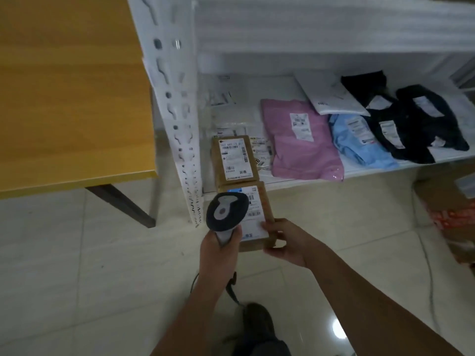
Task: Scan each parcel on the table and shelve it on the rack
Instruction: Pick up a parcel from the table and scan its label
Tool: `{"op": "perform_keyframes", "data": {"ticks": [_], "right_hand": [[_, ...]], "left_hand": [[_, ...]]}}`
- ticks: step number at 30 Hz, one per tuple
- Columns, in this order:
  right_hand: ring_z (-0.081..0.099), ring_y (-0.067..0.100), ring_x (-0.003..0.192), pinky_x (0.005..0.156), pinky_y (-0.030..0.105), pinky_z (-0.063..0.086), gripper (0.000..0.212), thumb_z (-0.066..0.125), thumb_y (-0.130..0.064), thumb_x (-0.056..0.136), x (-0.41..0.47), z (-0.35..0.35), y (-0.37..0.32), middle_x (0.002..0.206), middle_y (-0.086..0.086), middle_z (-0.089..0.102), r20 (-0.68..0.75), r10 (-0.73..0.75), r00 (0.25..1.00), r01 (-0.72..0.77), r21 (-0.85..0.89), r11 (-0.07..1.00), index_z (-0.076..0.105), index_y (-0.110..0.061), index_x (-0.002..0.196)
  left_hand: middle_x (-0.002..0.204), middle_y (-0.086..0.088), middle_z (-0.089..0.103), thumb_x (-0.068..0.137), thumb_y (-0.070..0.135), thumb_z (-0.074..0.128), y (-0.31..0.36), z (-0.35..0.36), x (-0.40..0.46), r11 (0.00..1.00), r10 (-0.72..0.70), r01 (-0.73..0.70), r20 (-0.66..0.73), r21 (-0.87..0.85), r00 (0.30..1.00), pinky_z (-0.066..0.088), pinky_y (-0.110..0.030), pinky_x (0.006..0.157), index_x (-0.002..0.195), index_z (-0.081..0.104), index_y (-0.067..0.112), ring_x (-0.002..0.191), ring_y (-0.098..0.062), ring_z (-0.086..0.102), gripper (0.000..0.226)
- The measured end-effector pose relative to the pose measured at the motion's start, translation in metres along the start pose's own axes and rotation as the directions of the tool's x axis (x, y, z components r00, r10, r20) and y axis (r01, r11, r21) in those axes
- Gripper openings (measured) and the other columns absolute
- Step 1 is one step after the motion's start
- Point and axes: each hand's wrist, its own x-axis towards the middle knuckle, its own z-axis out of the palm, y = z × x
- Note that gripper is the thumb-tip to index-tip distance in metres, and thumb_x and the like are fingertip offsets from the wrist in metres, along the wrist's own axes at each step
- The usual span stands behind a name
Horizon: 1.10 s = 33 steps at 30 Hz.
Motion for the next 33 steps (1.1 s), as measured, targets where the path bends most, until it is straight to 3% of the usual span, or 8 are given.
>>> {"op": "perform_keyframes", "data": {"ticks": [8, 11, 19, 24, 28, 33], "right_hand": [[0.056, 0.017, 0.096, 0.102, 0.045, 0.049, 0.010, 0.066, -0.020, 0.089, 0.073, 0.008, -0.031, 0.100, 0.002, 0.062, -0.024, -0.085, 0.996, 0.086, 0.054, 0.995, 0.064, -0.017, 0.098], [0.056, 0.016, 0.094, 0.101, 0.044, 0.048, 0.005, 0.063, -0.017, 0.091, 0.090, 0.017, -0.049, 0.098, 0.002, 0.060, -0.054, -0.100, 0.993, 0.105, 0.083, 0.991, 0.060, -0.018, 0.095], [0.056, 0.019, 0.092, 0.094, 0.041, 0.052, 0.003, 0.060, -0.018, 0.095, 0.122, 0.027, -0.057, 0.100, 0.006, 0.060, -0.136, -0.049, 0.989, 0.064, 0.113, 0.992, 0.057, -0.017, 0.095], [0.058, 0.027, 0.101, 0.088, 0.049, 0.055, 0.051, 0.066, -0.034, 0.089, 0.125, 0.028, -0.049, 0.119, 0.013, 0.059, -0.139, -0.019, 0.990, 0.035, 0.114, 0.993, 0.046, -0.016, 0.132], [0.051, 0.034, 0.114, 0.071, 0.048, 0.059, 0.077, 0.075, -0.036, 0.082, 0.114, 0.035, -0.044, 0.135, 0.011, 0.049, -0.167, 0.012, 0.986, 0.017, 0.171, 0.985, 0.035, -0.018, 0.145], [0.043, 0.044, 0.125, 0.082, 0.062, 0.053, 0.098, 0.085, -0.028, 0.072, 0.108, 0.040, -0.044, 0.140, 0.012, 0.042, -0.163, 0.058, 0.985, -0.016, 0.247, 0.969, 0.024, -0.031, 0.149]], "left_hand": [[0.058, 0.000, 0.055, 0.093, 0.023, 0.064, -0.005, 0.022, 0.060, 0.996, 0.087, -0.086, -0.098, 0.014, 0.991, 0.034, -0.013, 0.041, 0.083, 0.062, 0.009, 0.041, 0.000, 0.045, 0.017], [0.053, 0.002, 0.048, 0.093, 0.024, 0.064, 0.004, 0.025, 0.076, 0.996, 0.092, -0.093, -0.123, -0.004, 0.988, 0.032, -0.013, 0.041, 0.075, 0.057, 0.013, 0.039, -0.001, 0.040, 0.022], [0.059, -0.004, 0.052, 0.093, 0.025, 0.063, 0.009, 0.020, 0.085, 0.994, 0.088, -0.098, -0.182, -0.046, 0.979, 0.036, -0.013, 0.041, 0.088, 0.061, -0.002, 0.043, -0.002, 0.043, 0.028], [0.054, -0.001, 0.049, 0.094, 0.021, 0.062, 0.014, 0.011, 0.069, 0.994, 0.103, -0.108, -0.166, -0.020, 0.981, 0.034, -0.011, 0.041, 0.079, 0.057, 0.003, 0.039, -0.002, 0.042, 0.024], [0.045, 0.009, 0.046, 0.094, 0.020, 0.063, 0.020, -0.001, 0.049, 0.994, 0.098, -0.106, -0.155, -0.038, 0.983, 0.033, -0.011, 0.041, 0.074, 0.054, 0.009, 0.038, -0.002, 0.041, 0.025], [0.044, 0.010, 0.047, 0.094, 0.020, 0.063, 0.018, -0.014, 0.031, 0.994, 0.093, -0.099, -0.115, -0.049, 0.989, 0.036, -0.011, 0.043, 0.071, 0.053, 0.014, 0.040, -0.002, 0.042, 0.025]]}}
